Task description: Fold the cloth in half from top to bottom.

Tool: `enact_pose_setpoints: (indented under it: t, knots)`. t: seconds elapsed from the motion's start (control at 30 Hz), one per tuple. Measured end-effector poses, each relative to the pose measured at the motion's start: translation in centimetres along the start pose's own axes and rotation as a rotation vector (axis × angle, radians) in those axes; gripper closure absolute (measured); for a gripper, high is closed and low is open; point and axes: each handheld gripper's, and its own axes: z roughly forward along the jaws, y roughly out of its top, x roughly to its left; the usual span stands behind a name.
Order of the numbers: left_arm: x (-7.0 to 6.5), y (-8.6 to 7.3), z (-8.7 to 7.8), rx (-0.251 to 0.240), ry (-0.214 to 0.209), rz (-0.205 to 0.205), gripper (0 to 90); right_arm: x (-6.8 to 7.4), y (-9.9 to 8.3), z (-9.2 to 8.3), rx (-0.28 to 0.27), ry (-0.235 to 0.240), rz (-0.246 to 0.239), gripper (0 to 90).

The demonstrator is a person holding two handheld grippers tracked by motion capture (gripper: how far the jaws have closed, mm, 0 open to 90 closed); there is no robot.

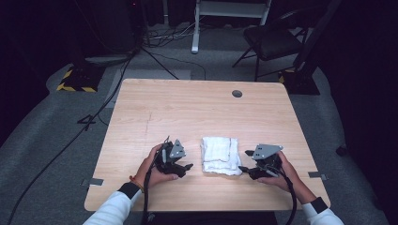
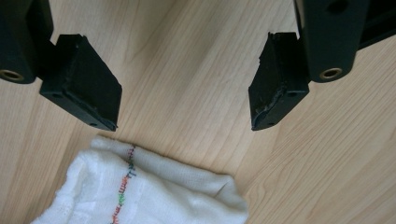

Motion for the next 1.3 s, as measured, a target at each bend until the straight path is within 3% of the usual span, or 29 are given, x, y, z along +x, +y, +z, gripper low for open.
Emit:
enact_pose_setpoints:
  t: [0.4,0.6,0.8,0.9,1.2,1.3]
  knots:
    - [0.4,-2.2,-2.2,0.053,0.07,0.015,22.2,-0.9,-2.4,-1.8,0.019,-0.068,0.051,31.7]
    - [0.8,-3.7,-3.4,0.069,0.097,-0.016,21.8,-1.6,-4.2,-2.8,0.042,-0.113,0.088,30.8]
    - [1.2,-5.8,-3.8,0.112,0.157,-0.02,20.1,-2.5,-6.6,-3.9,0.051,-0.153,0.145,30.8]
    - [1.6,-6.9,-4.0,0.121,0.148,-0.042,20.1,-3.1,-8.1,-4.5,0.053,-0.179,0.179,30.8]
    - [2.8,-9.3,-5.2,0.08,0.069,-0.152,20.2,-4.5,-12.7,-6.6,0.019,-0.214,0.374,30.7]
    - [3.1,-10.0,-5.3,0.092,0.063,-0.182,19.9,-4.8,-14.0,-7.1,0.005,-0.232,0.427,30.5]
